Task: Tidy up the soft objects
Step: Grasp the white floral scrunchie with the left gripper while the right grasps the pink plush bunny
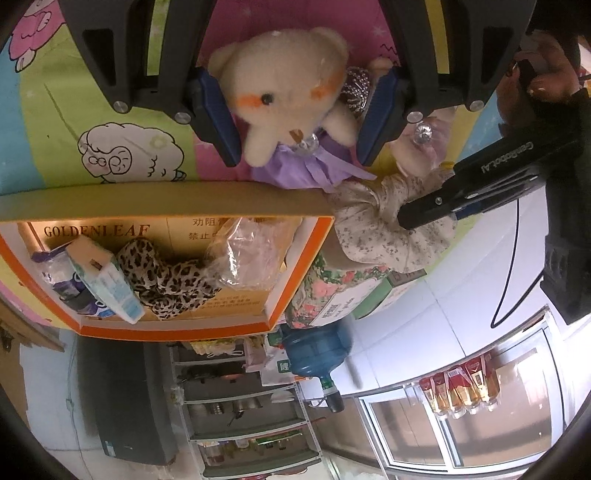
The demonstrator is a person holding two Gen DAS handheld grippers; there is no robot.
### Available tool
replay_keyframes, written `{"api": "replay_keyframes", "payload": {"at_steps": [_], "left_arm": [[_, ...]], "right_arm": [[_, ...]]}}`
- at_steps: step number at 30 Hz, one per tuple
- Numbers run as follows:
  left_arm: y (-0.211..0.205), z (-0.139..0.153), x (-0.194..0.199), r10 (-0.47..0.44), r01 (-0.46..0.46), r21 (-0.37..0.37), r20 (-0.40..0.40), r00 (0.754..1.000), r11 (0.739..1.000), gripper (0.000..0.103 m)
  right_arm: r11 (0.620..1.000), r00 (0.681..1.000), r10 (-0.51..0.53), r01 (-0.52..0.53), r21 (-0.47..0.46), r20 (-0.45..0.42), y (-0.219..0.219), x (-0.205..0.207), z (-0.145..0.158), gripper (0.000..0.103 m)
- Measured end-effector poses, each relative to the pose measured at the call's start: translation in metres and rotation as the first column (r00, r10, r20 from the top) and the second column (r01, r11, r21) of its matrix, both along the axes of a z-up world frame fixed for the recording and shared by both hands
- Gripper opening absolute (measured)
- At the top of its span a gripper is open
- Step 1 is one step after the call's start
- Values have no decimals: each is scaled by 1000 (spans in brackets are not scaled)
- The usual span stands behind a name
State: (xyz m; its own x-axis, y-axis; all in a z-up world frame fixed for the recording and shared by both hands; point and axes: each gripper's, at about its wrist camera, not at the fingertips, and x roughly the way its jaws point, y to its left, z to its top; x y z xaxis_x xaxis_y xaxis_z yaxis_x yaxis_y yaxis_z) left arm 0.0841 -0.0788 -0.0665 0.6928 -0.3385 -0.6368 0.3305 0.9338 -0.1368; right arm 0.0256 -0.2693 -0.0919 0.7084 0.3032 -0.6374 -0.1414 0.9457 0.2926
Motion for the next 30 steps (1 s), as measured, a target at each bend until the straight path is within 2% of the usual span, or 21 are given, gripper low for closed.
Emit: {"api": "replay_keyframes", "payload": {"at_steps": [4,10,12,13,20,30], "left_arm": [[3,3,-3,0,0,-6,14,1000,1000,19],[5,10,-10,3,-3,-10,41,999,1000,18],[7,13,-13,5,-4,-11,51,999,1000,18],[7,15,-14,5,-4,-12,56,998,1000,18],[10,25,-22,10,-9,-18,88,996,1000,17],[7,43,-31,36,-33,-26,125,992,999,17]], "right_arm": [[1000,1000,-2,2,9,5,-1,-1,1,59],[1000,1000,-14,14,15,27,-4,-6,7,51],[1000,999,-22,21,13,34,-5,-8,9,43],[999,999,-31,31,11,40,-7,-9,11,34],[999,999,-35,34,17,38,-13,-12,11,34],[999,995,-46,44,31,85,-25,-25,24,34]]}}
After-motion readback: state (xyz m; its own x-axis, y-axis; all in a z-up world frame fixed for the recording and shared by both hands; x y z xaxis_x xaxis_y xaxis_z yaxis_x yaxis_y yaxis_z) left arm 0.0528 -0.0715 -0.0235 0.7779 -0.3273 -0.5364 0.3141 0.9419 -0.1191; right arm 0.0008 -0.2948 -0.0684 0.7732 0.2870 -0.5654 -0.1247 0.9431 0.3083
